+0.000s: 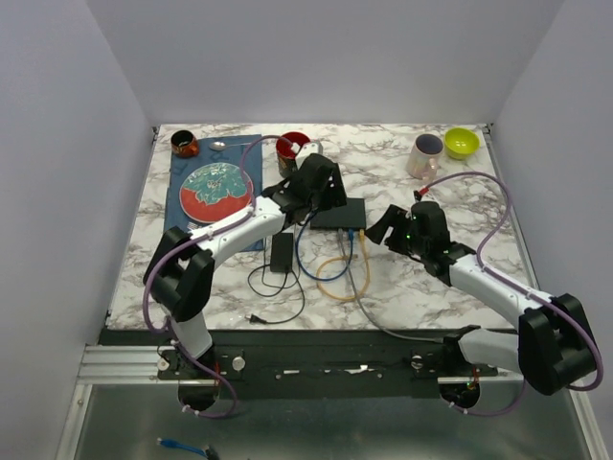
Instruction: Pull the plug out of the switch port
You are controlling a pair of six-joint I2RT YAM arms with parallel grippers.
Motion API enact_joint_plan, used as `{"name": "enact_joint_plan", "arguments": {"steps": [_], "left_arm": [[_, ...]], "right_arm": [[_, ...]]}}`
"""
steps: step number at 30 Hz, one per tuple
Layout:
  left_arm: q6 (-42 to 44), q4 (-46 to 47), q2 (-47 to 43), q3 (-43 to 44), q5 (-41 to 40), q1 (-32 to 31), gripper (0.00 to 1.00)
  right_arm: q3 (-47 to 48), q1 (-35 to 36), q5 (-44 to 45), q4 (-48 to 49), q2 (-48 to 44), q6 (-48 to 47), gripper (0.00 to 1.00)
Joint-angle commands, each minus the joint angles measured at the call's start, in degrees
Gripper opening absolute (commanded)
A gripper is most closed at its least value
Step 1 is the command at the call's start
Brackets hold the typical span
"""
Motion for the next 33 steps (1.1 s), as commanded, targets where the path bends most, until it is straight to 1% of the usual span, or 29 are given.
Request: {"name": "enact_joint_plan", "arguments": {"steps": [1,3,4,7,11,12,14,16,17,18,19,20,22,23,25,26,27,29,30,32,33], "left_arm": [[3.72,-2.08,8.14,6.95,6.37,1.35,0.69],[3.98,-2.96,11.49,8.98,6.82,2.05,0.62],[4.07,-3.06,12.28,9.25,7.08,2.40,0.54],[2.67,-0.43,14.04,7.32,10.41,4.51,0.43],[-1.72,6.60,11.77,-0.74,15.60,7.76,0.43],[-2.34,10.00,10.63,-2.42,16.91,8.11,0.43],[-3.92,13.54,6.69,-7.33,17.63,8.56,0.46],[-4.80,18.55,4.21,-10.42,19.29,8.56,0.49],[-5.85,20.48,2.11,-13.48,20.17,8.56,0.51],[-6.47,24.67,1.13,-15.08,21.22,8.56,0.53],[-7.26,26.72,0.25,-16.75,23.23,8.56,0.54],[-8.05,28.48,-1.32,-19.73,24.04,8.56,0.57],[-9.55,32.53,-3.08,-22.47,25.10,8.47,0.61],[-9.90,33.58,-4.83,-23.87,25.10,8.47,0.69],[-11.57,36.57,-6.34,-27.74,25.19,8.30,0.82],[-11.92,37.71,-7.30,-30.02,25.36,8.21,0.99],[-12.36,39.64,-7.57,-30.91,25.45,8.12,0.99],[-13.07,42.02,-7.32,-32.67,26.15,7.94,0.99],[-13.16,44.82,-7.05,-34.24,26.85,7.94,0.99],[-14.82,49.13,-5.83,-36.27,27.73,7.85,0.99],[-15.44,54.54,-5.38,-38.63,27.82,7.85,0.97]], "right_arm": [[1.77,-0.09,-2.35,0.92,4.96,0.84,0.76],[1.77,-0.09,-2.62,2.23,6.28,2.33,0.73],[1.59,-0.09,-2.79,2.85,7.15,2.77,0.72],[1.59,-0.18,-3.94,5.48,8.21,3.83,0.69],[2.64,-0.35,-5.51,8.12,9.18,3.66,0.66],[2.91,-0.35,-5.78,8.74,9.10,3.48,0.66],[4.05,-0.35,-6.40,9.62,9.36,3.13,0.65],[7.12,-0.35,-7.19,9.62,11.46,2.86,0.61],[8.35,-0.44,-8.15,9.27,12.77,3.04,0.59],[11.23,-0.35,-8.77,9.10,15.05,3.30,0.54],[12.48,-0.44,-9.47,9.01,16.55,3.56,0.53],[13.80,-0.44,-10.52,8.92,17.70,4.44,0.51],[16.78,-0.35,-11.06,9.01,20.94,5.14,0.48],[17.76,-0.35,-11.23,9.01,22.01,5.58,0.47],[20.99,-0.44,-12.20,8.83,25.42,5.76,0.42],[21.97,-0.35,-12.72,8.48,26.75,5.94,0.40],[23.03,-0.35,-13.42,8.39,27.89,6.03,0.36],[25.48,-0.44,-14.31,7.61,30.96,5.94,0.33],[25.93,-0.44,-14.75,7.34,31.76,6.03,0.29],[26.64,-0.44,-15.01,6.90,33.61,6.11,0.24],[26.64,-0.44,-15.10,6.90,34.14,6.20,0.21]]}}
